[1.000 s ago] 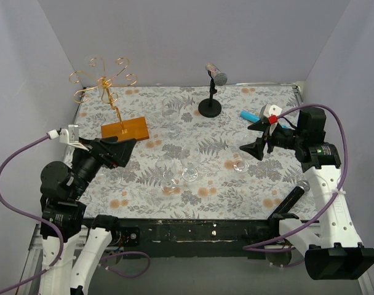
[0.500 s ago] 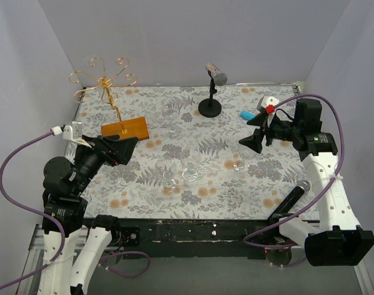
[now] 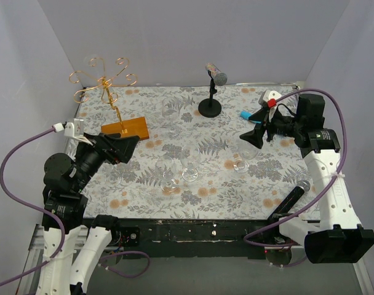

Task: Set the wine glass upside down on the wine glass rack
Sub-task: Pick up the wine glass at the center of the board.

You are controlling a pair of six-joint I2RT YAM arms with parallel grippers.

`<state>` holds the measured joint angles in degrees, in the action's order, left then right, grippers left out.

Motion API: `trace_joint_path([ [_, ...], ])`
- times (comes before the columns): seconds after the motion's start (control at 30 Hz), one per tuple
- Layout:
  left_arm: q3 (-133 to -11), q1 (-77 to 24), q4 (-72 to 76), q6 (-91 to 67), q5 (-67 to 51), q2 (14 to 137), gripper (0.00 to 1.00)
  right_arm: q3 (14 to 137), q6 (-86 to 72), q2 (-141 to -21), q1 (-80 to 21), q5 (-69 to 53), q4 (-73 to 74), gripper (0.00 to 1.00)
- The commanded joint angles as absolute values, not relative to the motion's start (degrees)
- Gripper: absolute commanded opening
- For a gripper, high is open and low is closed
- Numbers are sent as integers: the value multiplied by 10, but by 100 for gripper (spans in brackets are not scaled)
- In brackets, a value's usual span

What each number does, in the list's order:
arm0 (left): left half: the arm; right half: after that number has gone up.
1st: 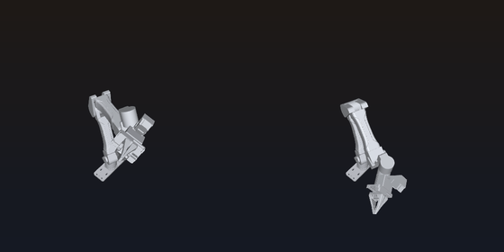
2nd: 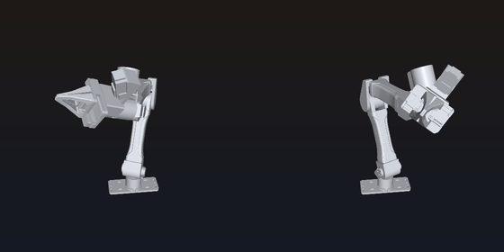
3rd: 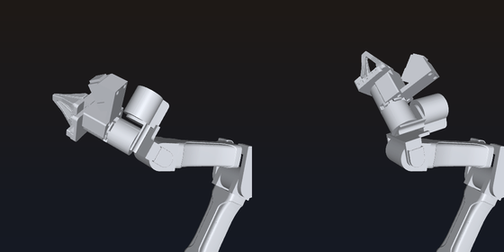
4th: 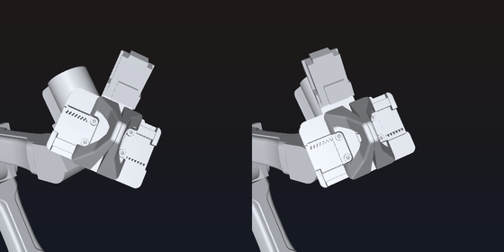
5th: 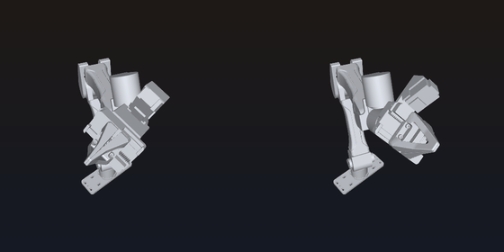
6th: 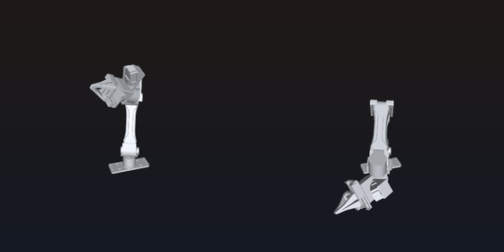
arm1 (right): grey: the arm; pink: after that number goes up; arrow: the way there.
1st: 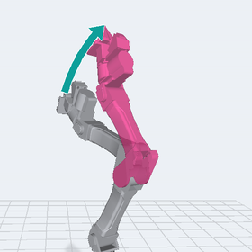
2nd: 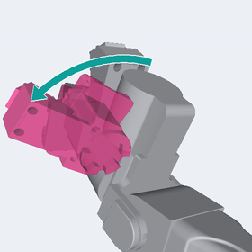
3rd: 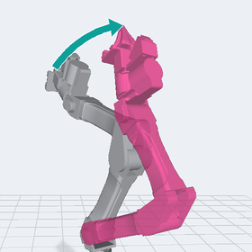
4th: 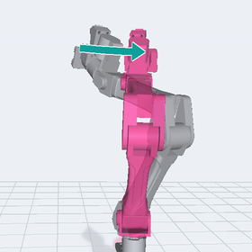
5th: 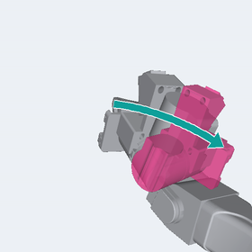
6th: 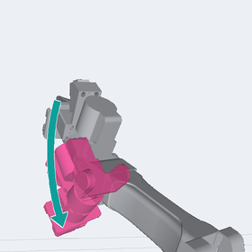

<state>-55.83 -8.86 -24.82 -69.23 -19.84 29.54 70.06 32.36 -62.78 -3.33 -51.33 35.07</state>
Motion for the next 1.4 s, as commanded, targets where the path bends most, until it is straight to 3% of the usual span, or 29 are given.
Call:
trace_joint_path([
  [0.0,-585,-91,-236,-686,-209,308,98,739,309,-645,-30,-512,352,86],
  [0.3,-616,-91,-257,-658,-186,323,98,758,321,-660,-30,-482,369,86],
  [0.63,-628,-91,-250,-662,-214,338,98,786,315,-680,-30,-321,413,85],
  [0.8,-619,-91,-250,-663,-216,330,98,786,327,-693,-30,-275,459,78],
  [1.03,-616,-91,-250,-664,-218,325,98,805,330,-741,-36,-262,509,59],
  [1.37,-611,-91,-252,-664,-217,322,98,784,336,-753,-61,-199,505,55],
])
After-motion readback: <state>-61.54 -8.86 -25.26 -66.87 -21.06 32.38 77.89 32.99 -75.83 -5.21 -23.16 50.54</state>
